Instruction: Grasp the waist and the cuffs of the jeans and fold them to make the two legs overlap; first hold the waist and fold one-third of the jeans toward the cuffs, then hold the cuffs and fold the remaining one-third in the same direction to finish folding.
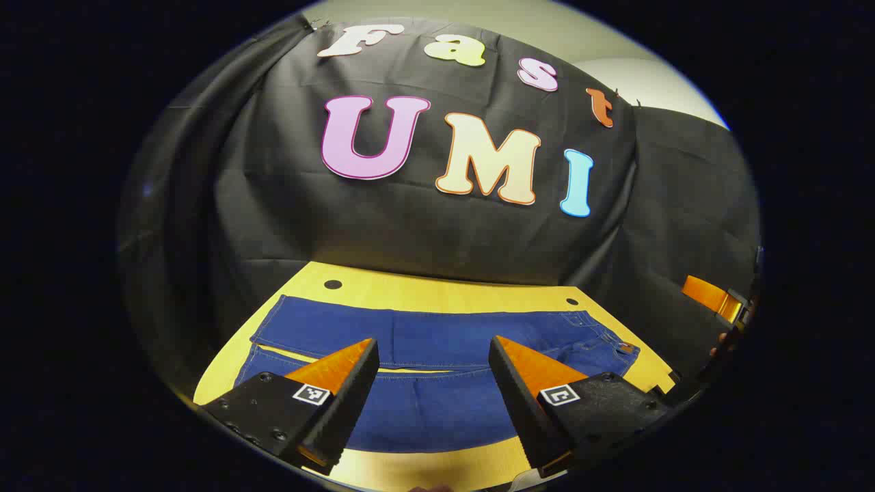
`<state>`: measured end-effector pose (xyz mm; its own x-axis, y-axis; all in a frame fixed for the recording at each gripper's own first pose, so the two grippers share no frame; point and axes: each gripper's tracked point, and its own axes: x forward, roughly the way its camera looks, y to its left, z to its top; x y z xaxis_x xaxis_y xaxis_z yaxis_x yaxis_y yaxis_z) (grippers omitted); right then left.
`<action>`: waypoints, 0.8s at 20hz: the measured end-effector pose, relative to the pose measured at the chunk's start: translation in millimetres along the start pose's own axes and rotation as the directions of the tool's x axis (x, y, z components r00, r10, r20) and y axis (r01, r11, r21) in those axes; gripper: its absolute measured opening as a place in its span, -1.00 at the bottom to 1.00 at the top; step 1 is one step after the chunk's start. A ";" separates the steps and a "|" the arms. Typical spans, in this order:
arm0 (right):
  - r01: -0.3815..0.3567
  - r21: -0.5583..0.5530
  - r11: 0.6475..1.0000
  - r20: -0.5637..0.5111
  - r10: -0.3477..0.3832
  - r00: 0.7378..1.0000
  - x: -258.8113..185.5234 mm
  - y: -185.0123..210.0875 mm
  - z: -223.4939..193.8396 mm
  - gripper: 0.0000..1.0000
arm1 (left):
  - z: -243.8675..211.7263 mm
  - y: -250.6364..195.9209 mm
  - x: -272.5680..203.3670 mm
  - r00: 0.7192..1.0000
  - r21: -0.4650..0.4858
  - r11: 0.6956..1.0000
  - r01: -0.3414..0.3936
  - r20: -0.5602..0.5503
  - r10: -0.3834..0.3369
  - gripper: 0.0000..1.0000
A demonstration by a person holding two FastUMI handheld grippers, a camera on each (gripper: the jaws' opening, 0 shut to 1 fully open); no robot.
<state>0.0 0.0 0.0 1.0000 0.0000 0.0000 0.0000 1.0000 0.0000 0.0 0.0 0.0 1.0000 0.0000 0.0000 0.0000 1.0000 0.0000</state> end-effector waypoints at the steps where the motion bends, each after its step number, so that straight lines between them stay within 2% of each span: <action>1: 0.002 -0.002 1.000 -0.001 -0.002 1.000 0.3 -1.2 -0.4 0.95 | -0.2 -1.2 -0.1 1.000 -0.001 1.000 0.001 -0.002 -0.001 0.90; 2: 0.003 -0.004 1.000 -0.007 -0.003 1.000 0.2 -3.4 -3.0 1.00 | -2.4 -2.1 -0.1 1.000 -0.003 1.000 0.000 -0.005 0.000 0.90; 4: 0.000 -0.004 1.000 -0.016 0.000 1.000 0.2 -5.0 -5.7 0.86 | -3.5 -1.5 -1.6 1.000 -0.005 1.000 -0.004 -0.007 0.004 0.90; 5: -0.001 -0.003 1.000 -0.019 0.001 1.000 0.5 -4.9 -6.4 0.94 | -3.5 -0.8 -2.0 1.000 -0.006 1.000 -0.009 -0.007 0.009 0.91; 6: -0.005 -0.002 1.000 -0.026 0.005 1.000 1.3 -4.1 -9.5 0.86 | -5.1 0.4 -2.2 1.000 -0.008 1.000 -0.013 -0.007 0.013 0.90; 7: -0.009 -0.003 1.000 -0.033 0.008 0.999 1.4 -3.4 -11.3 0.95 | -6.8 1.5 -2.7 1.000 -0.012 1.000 -0.016 -0.012 0.016 0.90; 16: -0.056 -0.019 0.998 -0.078 0.055 0.995 9.1 14.9 -28.9 0.95 | -17.0 15.9 -9.7 0.998 -0.005 0.999 -0.038 -0.043 0.038 0.90</action>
<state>9.1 14.9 -28.9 0.9955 0.0545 -0.0780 -0.0561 0.9982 -0.0187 -9.7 15.9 -17.0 0.9984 0.0375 -0.0428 -0.0378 0.9993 -0.0050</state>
